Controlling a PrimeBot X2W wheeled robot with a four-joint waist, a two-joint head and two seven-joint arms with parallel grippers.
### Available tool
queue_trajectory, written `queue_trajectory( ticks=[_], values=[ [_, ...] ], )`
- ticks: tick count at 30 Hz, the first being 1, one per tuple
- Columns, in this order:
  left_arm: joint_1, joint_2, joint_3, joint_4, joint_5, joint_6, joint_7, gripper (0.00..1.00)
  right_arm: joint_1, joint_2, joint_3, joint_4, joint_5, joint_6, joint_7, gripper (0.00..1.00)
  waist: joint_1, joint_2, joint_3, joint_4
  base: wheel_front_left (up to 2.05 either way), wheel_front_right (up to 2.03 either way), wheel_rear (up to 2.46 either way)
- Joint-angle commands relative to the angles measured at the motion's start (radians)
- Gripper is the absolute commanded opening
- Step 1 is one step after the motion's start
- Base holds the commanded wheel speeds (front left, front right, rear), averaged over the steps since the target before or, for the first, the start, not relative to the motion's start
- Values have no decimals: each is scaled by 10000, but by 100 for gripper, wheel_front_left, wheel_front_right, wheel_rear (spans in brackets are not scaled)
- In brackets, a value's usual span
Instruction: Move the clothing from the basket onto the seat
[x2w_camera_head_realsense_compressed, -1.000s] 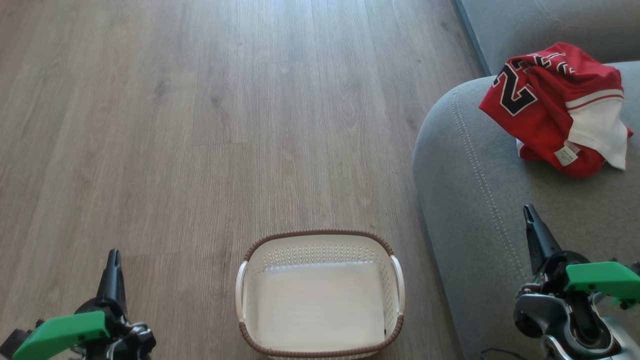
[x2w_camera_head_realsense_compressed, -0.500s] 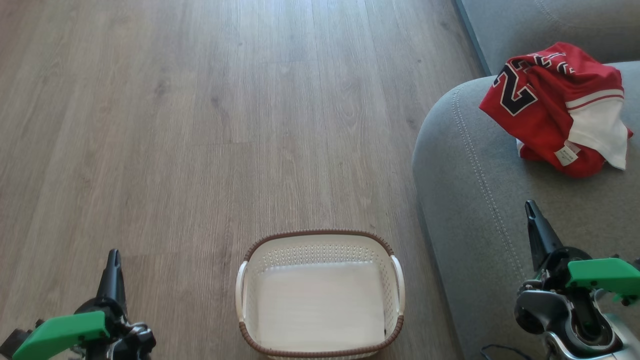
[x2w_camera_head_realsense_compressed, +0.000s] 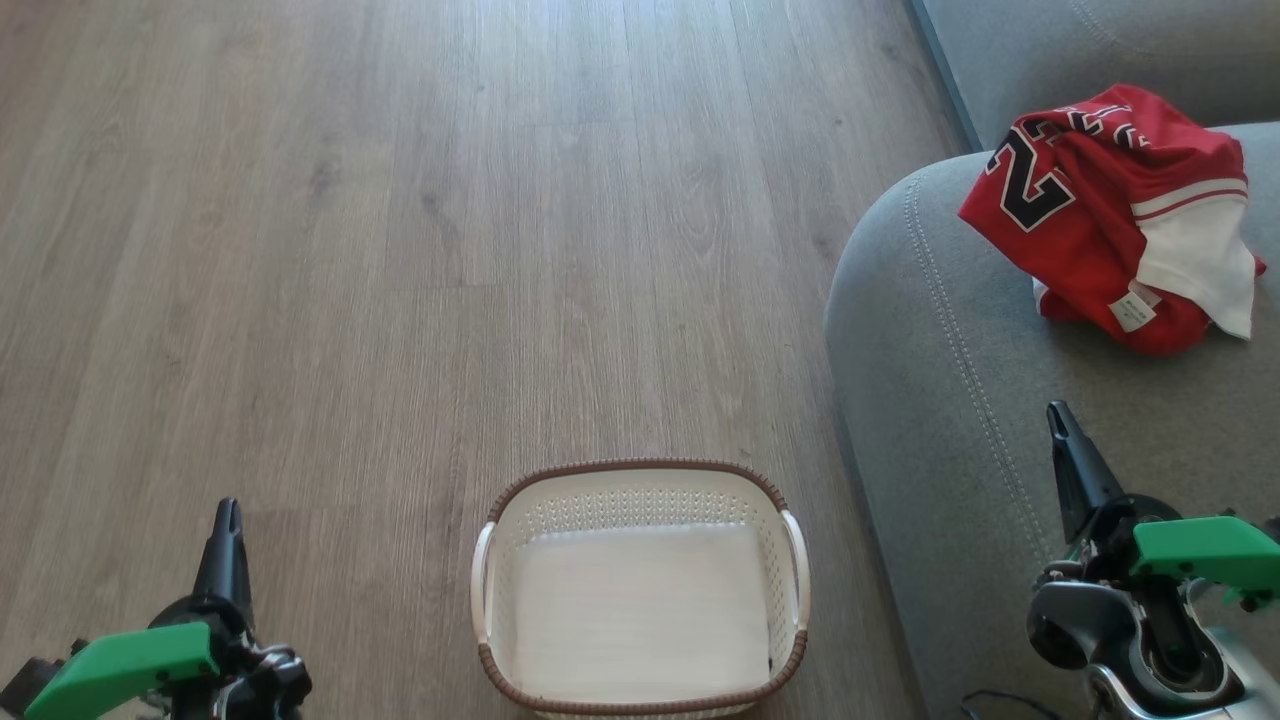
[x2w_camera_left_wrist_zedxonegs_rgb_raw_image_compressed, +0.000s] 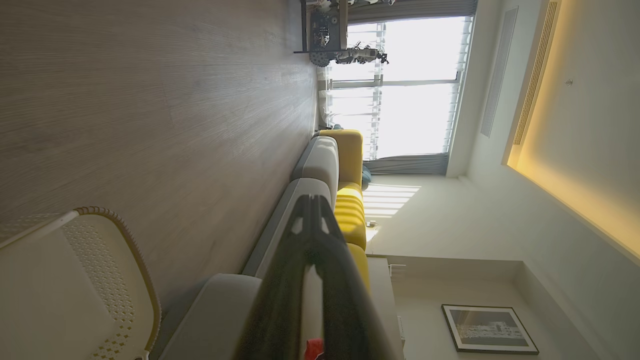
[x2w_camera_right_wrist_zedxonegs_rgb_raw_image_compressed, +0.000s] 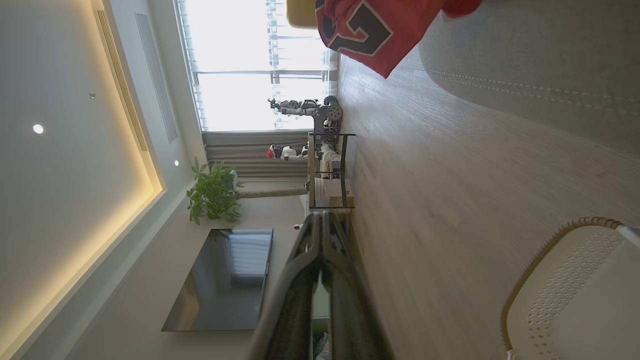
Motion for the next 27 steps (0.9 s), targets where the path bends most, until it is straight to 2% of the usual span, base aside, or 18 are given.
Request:
queue_trajectory(
  ticks=[1, 27],
  values=[
    [-378, 97, 355, -354, -7, -78, 48, 0, -402, -250, 120, -365, 49, 83, -110, 0, 0, 0, 0, 0, 0, 0, 0],
    [-378, 93, 360, -355, -3, -78, 53, 0, -410, -301, 183, -393, 102, 83, -167, 0, 0, 0, 1, 0, 0, 0, 0]
  ],
)
